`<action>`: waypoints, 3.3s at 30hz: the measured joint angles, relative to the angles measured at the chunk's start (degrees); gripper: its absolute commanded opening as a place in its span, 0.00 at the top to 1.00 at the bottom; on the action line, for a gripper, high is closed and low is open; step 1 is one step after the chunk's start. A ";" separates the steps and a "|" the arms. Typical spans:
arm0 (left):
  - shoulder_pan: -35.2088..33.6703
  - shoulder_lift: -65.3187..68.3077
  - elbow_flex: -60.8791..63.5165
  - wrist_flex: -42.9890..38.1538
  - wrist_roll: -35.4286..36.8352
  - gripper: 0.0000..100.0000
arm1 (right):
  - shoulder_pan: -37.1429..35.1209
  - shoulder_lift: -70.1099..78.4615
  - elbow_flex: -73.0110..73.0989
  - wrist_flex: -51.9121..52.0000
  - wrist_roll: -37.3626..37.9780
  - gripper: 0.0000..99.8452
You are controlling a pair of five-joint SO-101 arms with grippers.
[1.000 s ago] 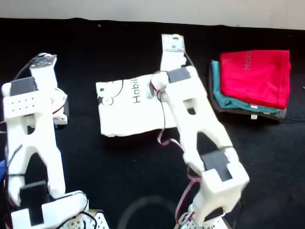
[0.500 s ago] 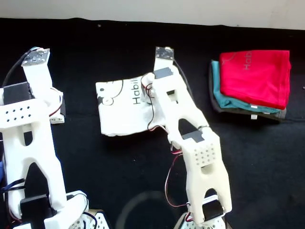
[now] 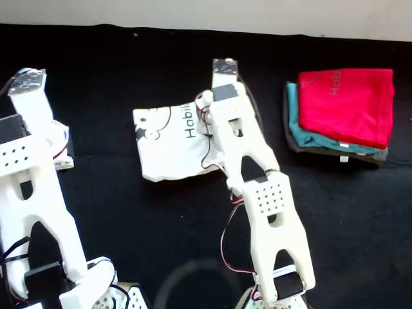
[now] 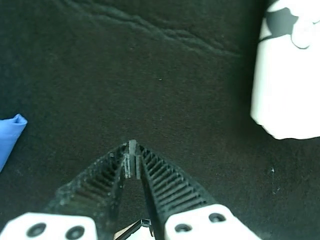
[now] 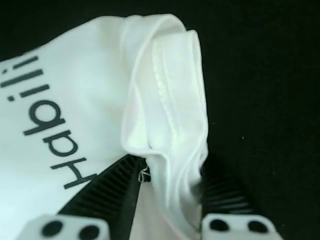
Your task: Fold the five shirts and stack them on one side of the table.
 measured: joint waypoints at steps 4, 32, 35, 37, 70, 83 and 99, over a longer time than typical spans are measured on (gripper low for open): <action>-0.09 0.00 0.00 0.00 0.00 0.99 | 0.00 2.02 -4.22 2.90 0.79 0.99; -0.09 0.00 0.00 -3.34 0.00 0.99 | -1.23 3.43 -31.03 19.78 -3.34 0.62; -0.09 0.00 0.00 -4.57 0.00 0.99 | -3.34 3.87 -31.03 19.78 -6.42 0.62; -0.09 0.00 0.00 -5.36 0.00 0.99 | -4.57 4.57 -31.03 19.78 -7.03 0.62; -0.09 0.00 0.00 -6.86 0.00 0.99 | -1.67 18.55 -35.34 18.37 4.22 0.99; -0.09 0.00 0.00 -6.86 0.00 0.99 | 8.88 3.52 -31.47 19.78 13.71 0.99; -0.09 0.00 0.00 -6.86 0.00 0.99 | 24.00 -29.54 -12.13 18.55 31.21 0.99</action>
